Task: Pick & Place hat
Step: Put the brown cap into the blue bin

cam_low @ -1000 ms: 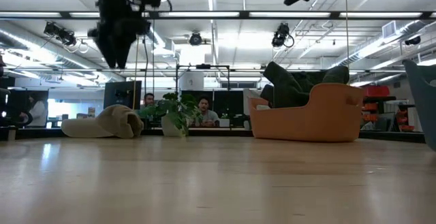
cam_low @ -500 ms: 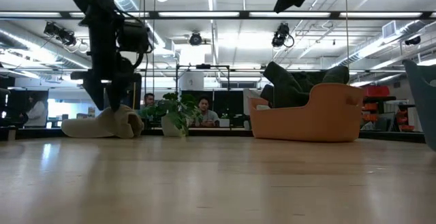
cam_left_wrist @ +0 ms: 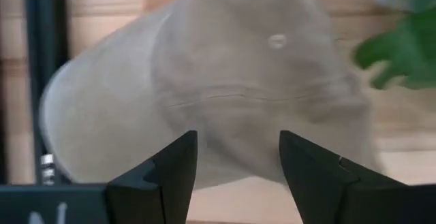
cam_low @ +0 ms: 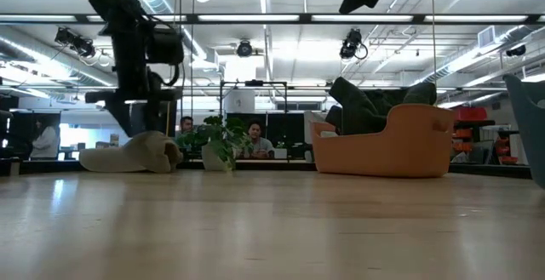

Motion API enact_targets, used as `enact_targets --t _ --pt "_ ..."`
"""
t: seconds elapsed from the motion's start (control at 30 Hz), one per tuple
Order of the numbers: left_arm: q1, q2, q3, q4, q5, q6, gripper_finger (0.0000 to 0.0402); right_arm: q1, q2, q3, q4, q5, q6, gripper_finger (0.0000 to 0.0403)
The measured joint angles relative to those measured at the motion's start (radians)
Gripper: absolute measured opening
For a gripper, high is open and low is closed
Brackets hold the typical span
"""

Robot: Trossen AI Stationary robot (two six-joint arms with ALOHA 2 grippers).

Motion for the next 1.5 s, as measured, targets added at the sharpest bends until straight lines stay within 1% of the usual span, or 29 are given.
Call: enact_targets --t 0.13,0.33,0.47,0.53,0.6,0.67,0.73,0.9,0.93,1.0,1.13,1.27,1.37,1.5 --pt "0.028 -0.002 -0.059 0.031 -0.017 -0.014 0.0213 0.0 0.0 0.0 0.0 0.0 0.003 0.016" --pt "0.052 -0.003 -0.16 0.204 -0.024 -0.057 0.0213 0.0 0.0 0.0 0.0 0.0 0.002 0.016" --pt "0.051 -0.003 -0.169 0.234 -0.028 -0.044 0.0212 0.0 0.0 0.0 0.003 0.0 0.002 0.016" --pt "0.051 -0.003 -0.168 0.263 -0.028 -0.016 0.0205 0.0 0.0 0.0 0.008 -0.001 0.002 0.016" --pt "0.052 -0.002 -0.168 0.279 -0.027 0.008 0.0188 0.0 0.0 0.0 0.014 -0.001 0.002 0.016" --pt "0.052 -0.002 -0.168 0.279 -0.027 0.035 0.0161 0.0 0.0 0.0 0.018 -0.001 0.002 0.016" --pt "0.052 -0.002 -0.168 0.279 -0.026 0.067 0.0126 0.0 0.0 0.0 0.024 -0.001 0.001 0.016" --pt "0.052 -0.002 -0.168 0.279 0.0 0.133 0.002 0.0 0.0 0.0 0.025 -0.001 0.006 0.016" --pt "0.052 -0.002 -0.168 0.277 0.014 0.134 0.0013 0.0 0.0 0.0 0.025 -0.001 0.007 0.016" --pt "0.048 -0.002 -0.168 0.277 0.047 0.139 0.0011 0.0 0.0 0.0 0.025 -0.001 0.007 0.016" --pt "0.013 -0.004 -0.167 0.266 0.098 0.14 0.0007 0.0 0.0 0.0 0.025 -0.007 0.008 0.016" --pt "-0.044 -0.022 -0.167 0.207 0.139 0.118 0.0005 0.001 0.0 0.0 0.032 -0.04 0.009 0.016" --pt "-0.116 -0.065 -0.168 0.16 0.187 0.103 0.0004 0.003 0.0 0.0 0.048 -0.049 0.026 0.016" --pt "-0.244 -0.156 -0.17 0.085 0.257 0.065 0.0004 0.003 0.0 0.0 0.072 -0.051 0.041 0.016"
